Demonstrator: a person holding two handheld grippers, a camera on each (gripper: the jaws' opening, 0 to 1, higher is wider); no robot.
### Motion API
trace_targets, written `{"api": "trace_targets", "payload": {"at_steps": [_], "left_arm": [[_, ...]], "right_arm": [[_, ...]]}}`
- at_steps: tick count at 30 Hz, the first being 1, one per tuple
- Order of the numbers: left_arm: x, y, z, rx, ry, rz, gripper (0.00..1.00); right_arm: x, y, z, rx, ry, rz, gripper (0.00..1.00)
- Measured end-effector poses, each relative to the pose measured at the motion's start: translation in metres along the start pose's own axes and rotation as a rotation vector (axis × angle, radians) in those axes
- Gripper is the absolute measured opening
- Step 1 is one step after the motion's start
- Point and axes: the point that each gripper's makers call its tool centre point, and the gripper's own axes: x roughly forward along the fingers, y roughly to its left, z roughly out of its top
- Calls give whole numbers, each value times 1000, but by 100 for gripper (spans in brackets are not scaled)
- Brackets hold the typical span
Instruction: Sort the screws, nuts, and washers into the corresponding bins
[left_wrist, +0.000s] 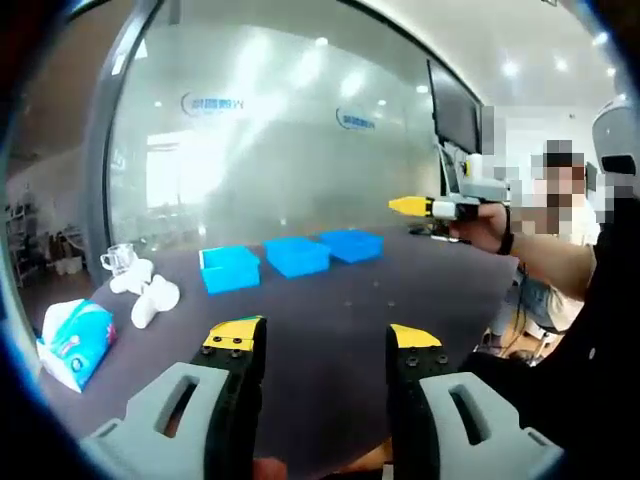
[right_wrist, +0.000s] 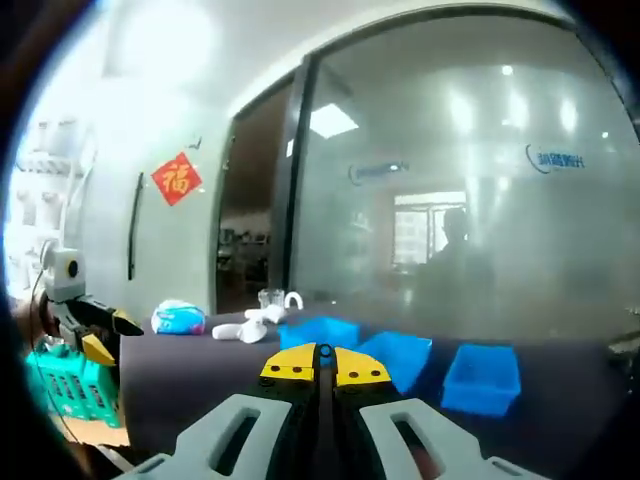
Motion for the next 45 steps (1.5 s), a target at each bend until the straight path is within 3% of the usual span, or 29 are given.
{"api": "trace_targets", "payload": {"at_steps": [2, 9, 12, 29, 36, 45], "left_arm": [[0, 1, 2, -7, -6, 5, 45], [-2, 7, 7, -21, -30, 25, 45], [-4, 10, 8, -20, -31, 37, 45], [-13, 14, 12, -39, -44, 74, 45], [-18, 15, 16, -43, -53, 81, 45], [-19, 16, 15, -53, -57, 70, 45]], "right_arm": [[13, -6, 8, 29, -46, -10, 2], [65, -43, 1, 74, -25, -69, 2], [88, -62, -7, 51, 11, -102, 2], [167, -77, -26, -21, 133, -132, 2], [169, -68, -28, -32, 151, -121, 4], [134, -55, -20, -32, 126, -72, 14]]}}
